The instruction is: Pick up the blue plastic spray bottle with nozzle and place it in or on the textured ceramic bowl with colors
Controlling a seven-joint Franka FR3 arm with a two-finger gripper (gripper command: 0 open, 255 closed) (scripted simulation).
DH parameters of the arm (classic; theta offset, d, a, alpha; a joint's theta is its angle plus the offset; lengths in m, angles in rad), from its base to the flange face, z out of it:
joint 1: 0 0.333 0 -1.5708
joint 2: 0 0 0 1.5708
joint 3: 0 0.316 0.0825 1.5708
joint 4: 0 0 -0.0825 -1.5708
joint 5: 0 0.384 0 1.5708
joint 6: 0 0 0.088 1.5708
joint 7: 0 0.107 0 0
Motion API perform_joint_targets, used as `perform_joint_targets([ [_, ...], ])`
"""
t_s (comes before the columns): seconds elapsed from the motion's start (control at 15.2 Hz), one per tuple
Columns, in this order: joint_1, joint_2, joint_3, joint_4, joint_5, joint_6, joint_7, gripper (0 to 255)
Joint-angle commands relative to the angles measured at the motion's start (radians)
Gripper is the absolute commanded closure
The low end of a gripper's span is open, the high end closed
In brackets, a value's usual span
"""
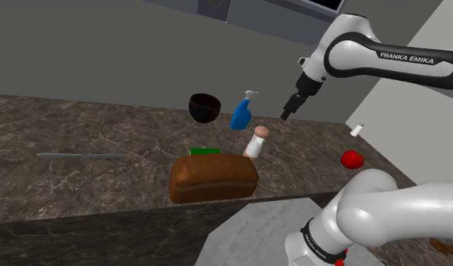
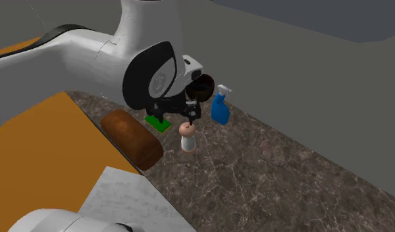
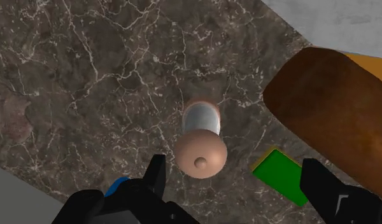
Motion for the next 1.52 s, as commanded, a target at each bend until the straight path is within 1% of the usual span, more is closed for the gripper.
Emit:
perform_joint_targets([
  [0.0, 0.015, 0.031, -0.076, -0.003, -0.011, 0.063, -0.118, 0],
  [0.13, 0.039, 0.081, -0.154, 0.008, -0.01, 0.124, -0.233, 0],
  [0.33, 0.096, 0.174, -0.279, 0.046, 0.017, 0.208, -0.414, 0],
  [0.46, 0.151, 0.246, -0.369, 0.083, 0.057, 0.256, -0.545, 0],
  [0.59, 0.218, 0.328, -0.464, 0.131, 0.122, 0.294, -0.687, 0],
  [0.73, 0.3, 0.422, -0.569, 0.188, 0.215, 0.318, -0.844, 0],
  [0.79, 0.347, 0.477, -0.626, 0.22, 0.277, 0.324, -0.931, 0],
  [0.86, 0.395, 0.54, -0.685, 0.256, 0.352, 0.322, -1.026, 0],
  [0.92, 0.442, 0.615, -0.746, 0.296, 0.444, 0.311, -1.131, 0],
  [0.99, 0.48, 0.709, -0.802, 0.34, 0.558, 0.285, -1.249, 0],
  [1.06, 0.483, 0.817, -0.829, 0.39, 0.685, 0.241, -1.371, 0],
  [1.12, 0.452, 0.919, -0.825, 0.441, 0.796, 0.19, -1.477, 0],
  [1.19, 0.391, 0.996, -0.784, 0.492, 0.872, 0.146, -1.555, 0],
  [1.25, 0.322, 1.054, -0.73, 0.542, 0.923, 0.111, -1.613, 0],
  [1.32, 0.267, 1.109, -0.689, 0.593, 0.968, 0.076, -1.665, 0],
  [1.45, 0.173, 1.207, -0.618, 0.699, 1.038, 0.012, -1.748, 0],
])
